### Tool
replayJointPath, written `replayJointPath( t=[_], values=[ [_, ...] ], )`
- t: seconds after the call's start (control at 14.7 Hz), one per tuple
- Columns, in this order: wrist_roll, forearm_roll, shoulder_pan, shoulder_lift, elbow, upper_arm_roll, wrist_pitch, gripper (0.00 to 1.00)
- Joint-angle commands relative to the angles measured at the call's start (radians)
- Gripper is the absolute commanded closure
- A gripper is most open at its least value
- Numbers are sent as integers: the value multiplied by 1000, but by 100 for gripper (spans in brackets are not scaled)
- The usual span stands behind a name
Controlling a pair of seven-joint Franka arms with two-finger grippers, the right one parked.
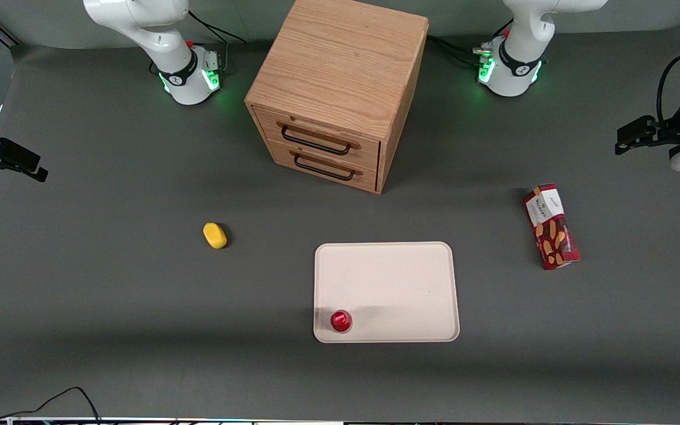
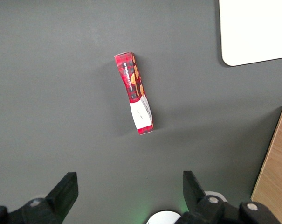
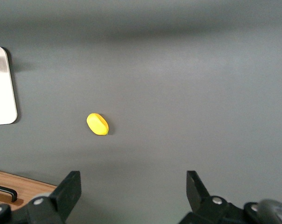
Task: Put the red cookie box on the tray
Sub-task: 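Move the left gripper down over the red plaid shortbread box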
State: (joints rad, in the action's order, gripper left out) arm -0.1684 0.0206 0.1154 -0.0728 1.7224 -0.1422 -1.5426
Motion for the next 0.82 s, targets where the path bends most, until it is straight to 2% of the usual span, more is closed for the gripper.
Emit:
replayJointPath(
  t=[0.0,0.2,0.41,0.55,0.75],
  values=[
    [-22,-1,10,13,-36,-5,16,0],
    [-26,13,10,56,-86,-5,48,0],
    [-20,13,9,87,-40,-5,40,0],
    [-11,12,3,105,78,-7,-89,0],
    [25,-4,-5,117,331,-16,-427,0]
  ],
)
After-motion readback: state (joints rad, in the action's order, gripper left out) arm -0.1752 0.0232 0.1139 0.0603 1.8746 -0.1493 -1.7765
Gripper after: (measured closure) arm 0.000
